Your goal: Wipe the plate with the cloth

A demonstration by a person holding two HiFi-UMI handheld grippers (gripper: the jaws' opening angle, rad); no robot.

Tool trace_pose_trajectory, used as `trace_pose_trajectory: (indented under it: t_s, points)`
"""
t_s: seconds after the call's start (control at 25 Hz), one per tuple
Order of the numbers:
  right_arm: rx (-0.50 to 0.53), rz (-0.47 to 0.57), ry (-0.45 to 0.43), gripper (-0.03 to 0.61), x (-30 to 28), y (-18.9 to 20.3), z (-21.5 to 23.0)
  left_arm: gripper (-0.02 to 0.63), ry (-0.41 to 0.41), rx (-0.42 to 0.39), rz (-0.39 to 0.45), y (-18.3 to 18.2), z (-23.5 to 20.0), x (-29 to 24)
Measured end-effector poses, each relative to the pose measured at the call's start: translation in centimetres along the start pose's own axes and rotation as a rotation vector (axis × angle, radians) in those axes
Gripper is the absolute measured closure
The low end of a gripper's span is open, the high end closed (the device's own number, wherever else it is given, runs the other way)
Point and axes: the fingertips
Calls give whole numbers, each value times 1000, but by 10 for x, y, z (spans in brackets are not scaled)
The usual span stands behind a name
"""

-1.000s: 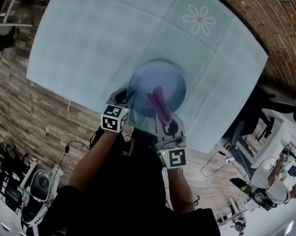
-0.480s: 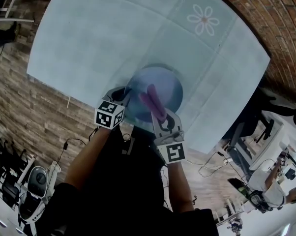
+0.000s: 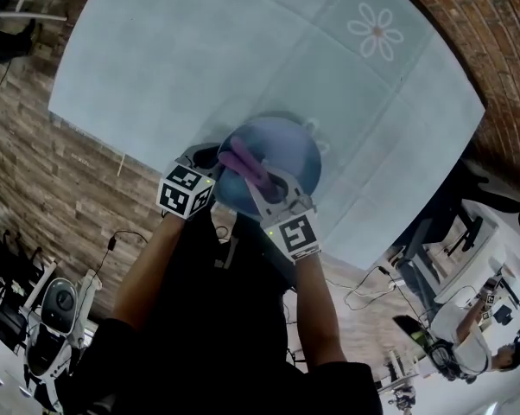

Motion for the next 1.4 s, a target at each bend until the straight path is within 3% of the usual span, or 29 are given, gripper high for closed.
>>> trace_pose_trajectory:
  t_s: [0.44,0.76,1.12,1.4]
  points:
    - [13,-167,-22,514,-46,28,8,548,3,-14,5,-3,2,-1]
    - [-23,-232,-20,514,-62,34,16,549,-3,-24,1,-4,2,-2]
    - [138,-266,57,514,-67,32,22,549,10,-14,-22,-3,0,0]
    - [192,-252,138,514,-65,27,39,549,15,-3,-20,-2,1,-1]
Point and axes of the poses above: the fingertips, and each gripper's own axes: x backward along the fingers, z to its right, y out of its underside, and after that the axes turned 1 degree about z, right-handed
